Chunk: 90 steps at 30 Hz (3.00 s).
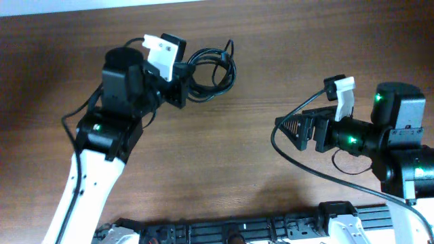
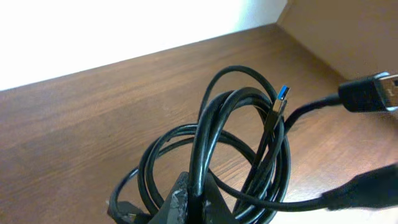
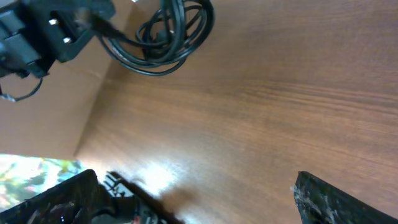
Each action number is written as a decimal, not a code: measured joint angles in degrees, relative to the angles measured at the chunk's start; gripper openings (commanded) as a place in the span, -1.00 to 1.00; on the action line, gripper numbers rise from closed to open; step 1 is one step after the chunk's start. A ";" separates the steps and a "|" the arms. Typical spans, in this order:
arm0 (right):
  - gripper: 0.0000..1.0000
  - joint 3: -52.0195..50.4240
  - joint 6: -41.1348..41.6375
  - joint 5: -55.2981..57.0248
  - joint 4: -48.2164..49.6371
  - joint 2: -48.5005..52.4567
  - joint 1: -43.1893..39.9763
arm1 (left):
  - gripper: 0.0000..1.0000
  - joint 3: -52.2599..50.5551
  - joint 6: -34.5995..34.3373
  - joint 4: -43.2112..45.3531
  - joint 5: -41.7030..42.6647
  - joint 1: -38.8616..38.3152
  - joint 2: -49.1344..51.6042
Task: Untangle cables
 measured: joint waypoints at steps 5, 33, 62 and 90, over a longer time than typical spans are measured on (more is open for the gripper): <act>0.98 0.00 2.75 -1.22 0.00 2.36 0.00 | -1.00 -0.02 0.00 1.11 8.85 0.09 -4.24; 0.84 0.00 -9.40 4.35 11.85 6.82 17.73 | -1.00 -0.02 -21.62 3.98 11.54 0.11 -7.28; 0.29 0.02 -23.71 21.84 31.98 12.22 20.50 | -1.00 -0.02 -53.27 2.23 10.08 0.11 -7.50; -0.67 0.00 7.78 29.20 47.69 6.25 20.65 | -1.00 0.31 -50.07 -11.58 1.99 0.11 -8.02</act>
